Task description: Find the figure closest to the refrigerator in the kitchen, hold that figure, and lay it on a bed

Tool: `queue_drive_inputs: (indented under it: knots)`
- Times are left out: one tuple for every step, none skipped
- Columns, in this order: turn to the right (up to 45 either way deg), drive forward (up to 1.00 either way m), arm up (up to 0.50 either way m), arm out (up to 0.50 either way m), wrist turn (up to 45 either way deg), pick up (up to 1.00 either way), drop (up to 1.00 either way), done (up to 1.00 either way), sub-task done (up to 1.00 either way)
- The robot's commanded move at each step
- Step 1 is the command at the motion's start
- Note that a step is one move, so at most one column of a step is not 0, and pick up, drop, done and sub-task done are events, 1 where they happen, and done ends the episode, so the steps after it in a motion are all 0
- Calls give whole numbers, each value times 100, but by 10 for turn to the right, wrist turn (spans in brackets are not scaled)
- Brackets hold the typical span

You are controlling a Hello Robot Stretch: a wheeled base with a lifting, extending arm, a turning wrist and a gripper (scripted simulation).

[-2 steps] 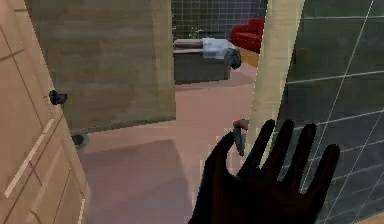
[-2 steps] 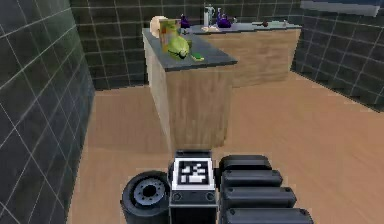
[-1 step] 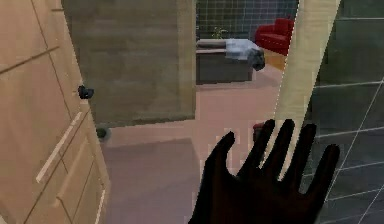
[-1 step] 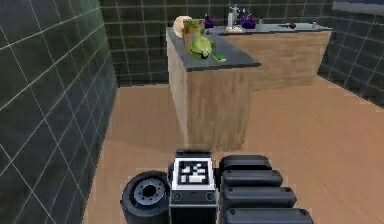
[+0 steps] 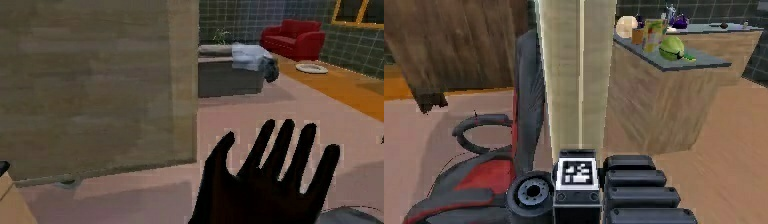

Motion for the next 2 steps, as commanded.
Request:
queue_drive_inputs:
  knots:
    - [90,0,0,0,0,0,0,0,0]
    - [0,100,0,0,0,0,0,0,0]
